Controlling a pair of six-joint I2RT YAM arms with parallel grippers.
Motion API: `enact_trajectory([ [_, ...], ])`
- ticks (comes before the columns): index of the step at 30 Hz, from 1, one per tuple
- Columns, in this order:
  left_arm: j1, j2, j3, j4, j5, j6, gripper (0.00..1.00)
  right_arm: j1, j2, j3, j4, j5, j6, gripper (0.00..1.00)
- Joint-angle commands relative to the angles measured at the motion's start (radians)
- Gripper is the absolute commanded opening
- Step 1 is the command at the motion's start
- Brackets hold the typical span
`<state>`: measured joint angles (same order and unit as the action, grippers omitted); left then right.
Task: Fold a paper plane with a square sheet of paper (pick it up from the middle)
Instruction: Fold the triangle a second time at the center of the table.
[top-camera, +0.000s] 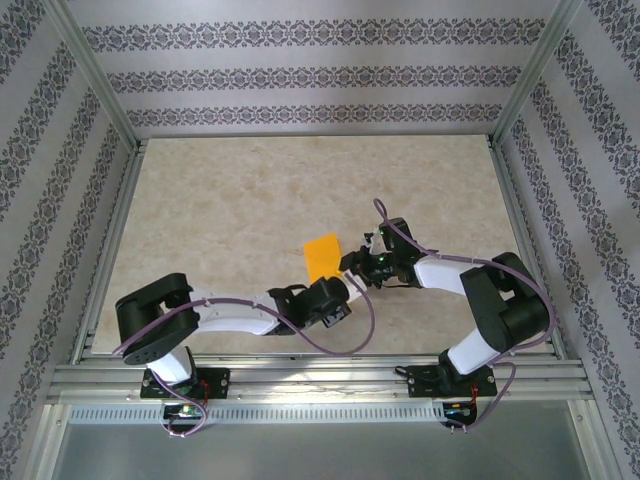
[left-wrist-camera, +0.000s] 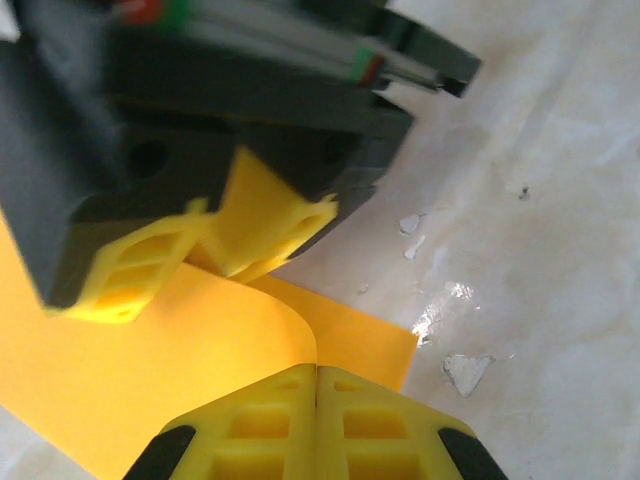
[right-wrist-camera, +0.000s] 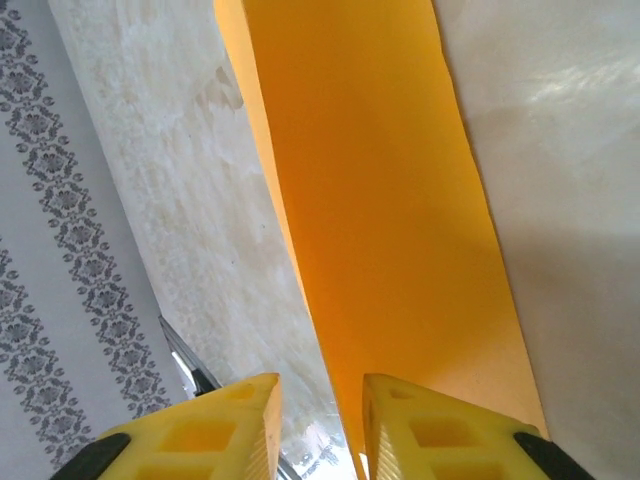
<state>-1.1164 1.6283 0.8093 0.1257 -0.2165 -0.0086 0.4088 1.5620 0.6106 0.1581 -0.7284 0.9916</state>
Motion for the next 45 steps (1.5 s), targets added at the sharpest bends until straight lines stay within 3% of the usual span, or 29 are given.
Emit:
enact_trajectory([
  [1,0.092,-0.056,-0.044,0.048,0.211,-0.135,0.00,-0.024,-0.048,-0.020,-0.047,0.033,-0.032,0.31],
  [8,0.254,-0.043,-0.118,0.230,0.521,-0.341,0.00,-0.064,-0.187,-0.072,-0.129,0.097,-0.065,0.36],
  [14,0.336,-0.017,-0.158,0.361,0.634,-0.461,0.00,-0.048,-0.271,-0.106,-0.194,0.144,-0.112,0.30],
  [22,0.359,-0.006,-0.188,0.453,0.649,-0.539,0.00,0.024,-0.194,-0.072,-0.217,0.118,-0.139,0.11],
  [29,0.369,0.004,-0.180,0.420,0.633,-0.550,0.00,0.088,-0.127,-0.052,-0.146,0.146,-0.107,0.02],
  [45,0.369,0.008,-0.162,0.355,0.617,-0.540,0.00,0.151,-0.014,0.057,-0.297,0.291,-0.186,0.00],
])
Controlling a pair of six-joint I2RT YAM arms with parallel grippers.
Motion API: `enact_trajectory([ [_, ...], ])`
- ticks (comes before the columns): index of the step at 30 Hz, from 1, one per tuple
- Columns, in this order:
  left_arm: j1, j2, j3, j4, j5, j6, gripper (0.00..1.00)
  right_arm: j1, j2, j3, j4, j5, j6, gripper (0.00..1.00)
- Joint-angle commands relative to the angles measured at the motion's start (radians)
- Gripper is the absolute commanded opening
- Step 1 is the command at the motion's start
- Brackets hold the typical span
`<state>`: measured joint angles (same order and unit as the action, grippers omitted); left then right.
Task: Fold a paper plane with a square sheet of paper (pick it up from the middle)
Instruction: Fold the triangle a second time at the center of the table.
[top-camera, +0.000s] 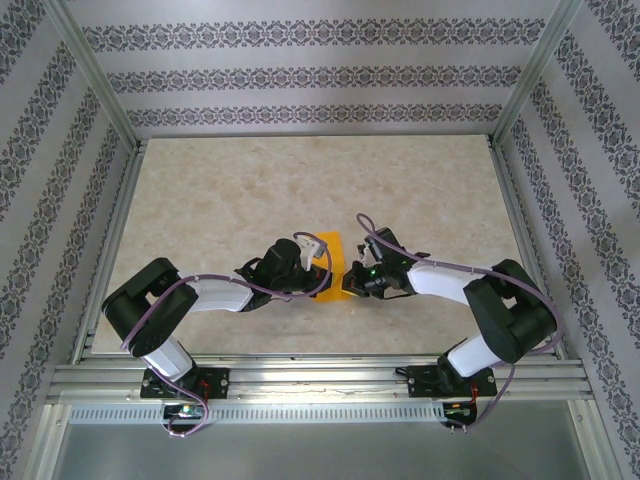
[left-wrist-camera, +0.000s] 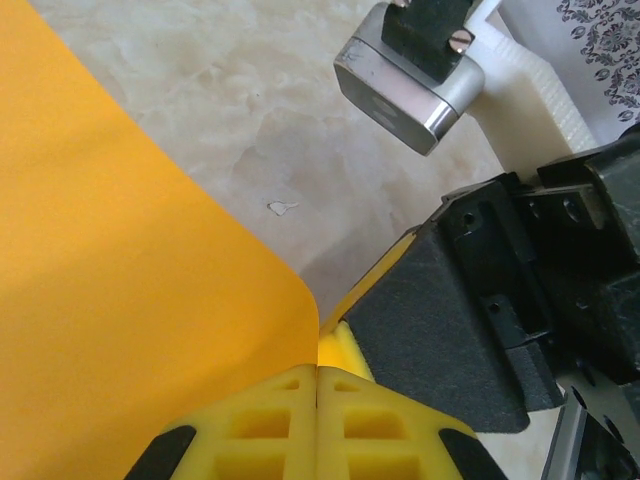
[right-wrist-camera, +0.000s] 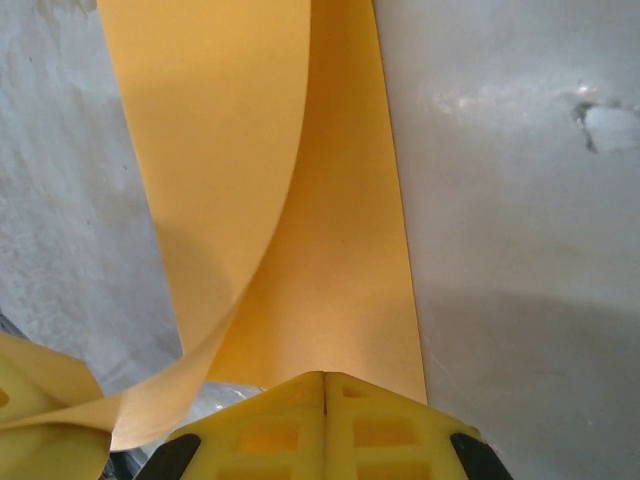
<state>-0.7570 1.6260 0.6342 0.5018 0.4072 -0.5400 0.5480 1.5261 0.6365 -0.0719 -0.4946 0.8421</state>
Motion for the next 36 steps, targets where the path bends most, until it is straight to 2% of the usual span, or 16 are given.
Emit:
enact_trajectory([
  [1,0.010,0.012,0.012,-0.022,-0.007,-0.009,0.00,0.015,0.029,0.037,-0.088,0.070,-0.044,0.00],
  [9,0.014,0.020,0.019,-0.052,-0.022,-0.009,0.00,0.014,0.075,0.048,-0.157,0.101,-0.070,0.00],
  [17,0.050,0.006,0.004,-0.083,-0.066,-0.011,0.00,0.013,0.055,0.069,-0.214,0.137,-0.099,0.00],
  [36,0.070,0.031,0.036,-0.169,-0.097,0.061,0.00,0.038,0.017,0.123,-0.156,0.022,-0.100,0.00],
])
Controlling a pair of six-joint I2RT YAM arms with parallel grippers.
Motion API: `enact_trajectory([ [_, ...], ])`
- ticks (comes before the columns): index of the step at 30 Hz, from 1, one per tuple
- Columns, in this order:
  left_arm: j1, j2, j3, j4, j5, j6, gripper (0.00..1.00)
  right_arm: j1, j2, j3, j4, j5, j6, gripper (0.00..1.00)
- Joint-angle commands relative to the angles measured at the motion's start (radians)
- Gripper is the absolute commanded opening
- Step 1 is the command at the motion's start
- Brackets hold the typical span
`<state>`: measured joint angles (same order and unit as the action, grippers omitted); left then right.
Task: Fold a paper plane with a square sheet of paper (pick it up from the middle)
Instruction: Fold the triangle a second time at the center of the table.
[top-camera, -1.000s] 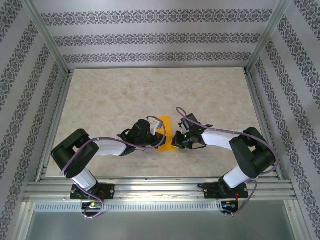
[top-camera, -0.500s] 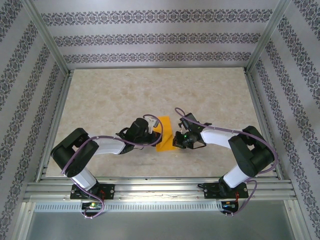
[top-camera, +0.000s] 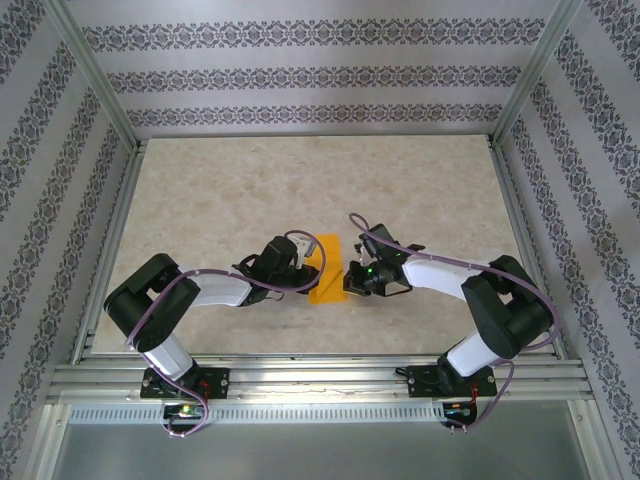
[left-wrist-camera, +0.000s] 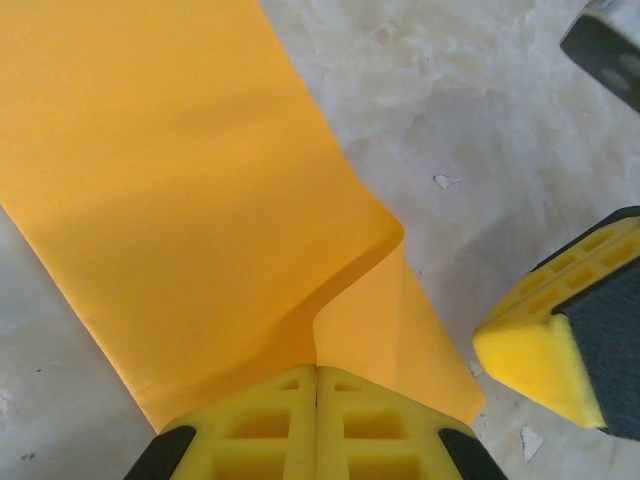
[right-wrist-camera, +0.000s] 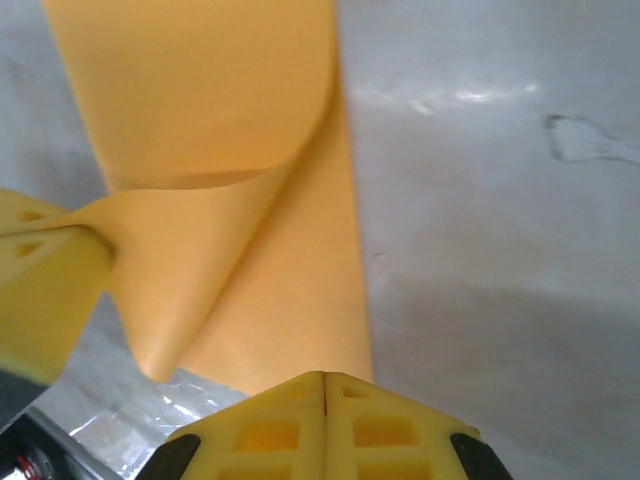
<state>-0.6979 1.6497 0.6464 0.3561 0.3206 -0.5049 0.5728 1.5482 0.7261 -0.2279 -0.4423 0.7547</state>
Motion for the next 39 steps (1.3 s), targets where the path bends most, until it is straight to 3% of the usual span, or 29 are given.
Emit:
enact_trajectory([
  [1,0.011,0.009,0.025,-0.023,-0.009,0.025,0.00,0.015,0.008,0.040,-0.008,-0.029,-0.014,0.00],
  [11,0.011,0.016,0.029,-0.020,-0.018,0.029,0.00,0.028,0.134,0.053,-0.045,0.025,-0.010,0.00],
  [26,0.017,0.013,0.056,-0.081,-0.160,0.081,0.00,0.026,0.141,0.049,-0.055,0.037,-0.008,0.00],
  [39,0.017,0.035,0.069,-0.127,-0.139,0.065,0.00,0.025,0.124,0.055,-0.066,0.037,-0.011,0.00],
])
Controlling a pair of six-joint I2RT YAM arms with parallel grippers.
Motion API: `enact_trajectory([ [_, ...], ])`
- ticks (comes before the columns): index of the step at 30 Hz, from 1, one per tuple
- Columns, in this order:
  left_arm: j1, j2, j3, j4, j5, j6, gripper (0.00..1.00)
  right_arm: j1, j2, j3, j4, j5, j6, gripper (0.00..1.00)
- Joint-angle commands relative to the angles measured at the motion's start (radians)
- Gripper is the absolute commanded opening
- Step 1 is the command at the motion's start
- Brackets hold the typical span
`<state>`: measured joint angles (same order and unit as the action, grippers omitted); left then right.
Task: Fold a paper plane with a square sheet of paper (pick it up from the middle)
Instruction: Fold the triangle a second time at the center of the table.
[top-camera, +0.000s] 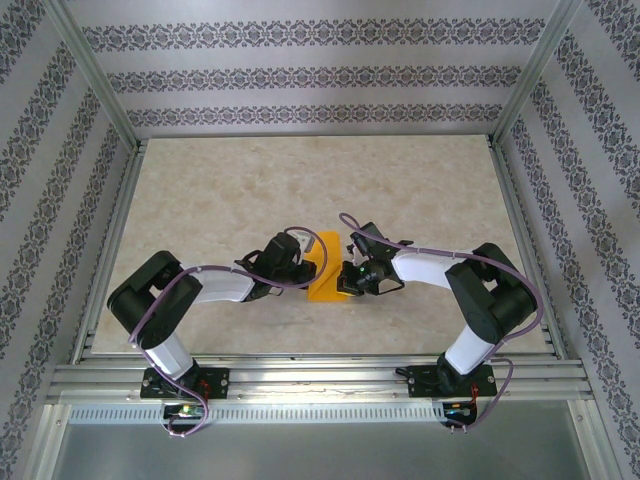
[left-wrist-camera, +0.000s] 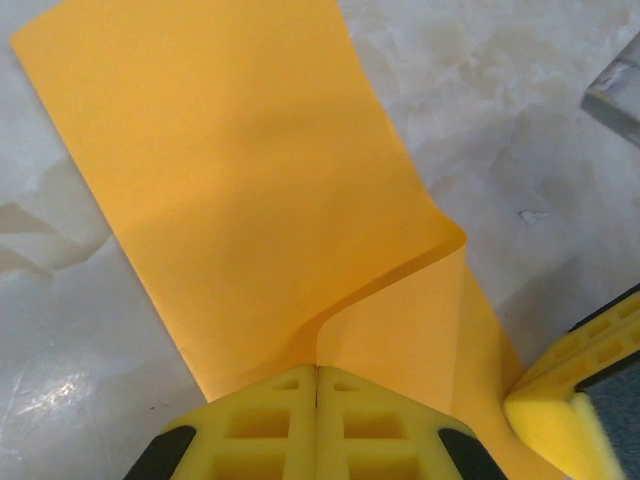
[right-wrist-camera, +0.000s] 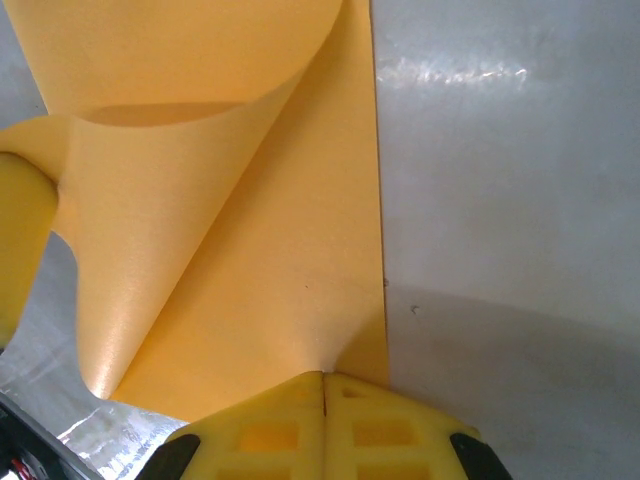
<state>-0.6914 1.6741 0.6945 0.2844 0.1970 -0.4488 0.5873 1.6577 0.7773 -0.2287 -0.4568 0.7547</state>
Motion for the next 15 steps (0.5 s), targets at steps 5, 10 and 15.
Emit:
enact_trajectory([
  [5,0.010,-0.005,0.000,-0.053,-0.029,0.001,0.00,0.011,0.019,0.006,-0.067,0.049,-0.011,0.00],
  [10,0.010,0.001,-0.002,-0.038,-0.024,0.009,0.00,0.011,0.020,0.011,-0.069,0.049,-0.012,0.00],
  [15,0.010,0.017,0.012,-0.051,-0.020,0.009,0.01,0.010,0.016,0.010,-0.069,0.052,-0.012,0.00],
])
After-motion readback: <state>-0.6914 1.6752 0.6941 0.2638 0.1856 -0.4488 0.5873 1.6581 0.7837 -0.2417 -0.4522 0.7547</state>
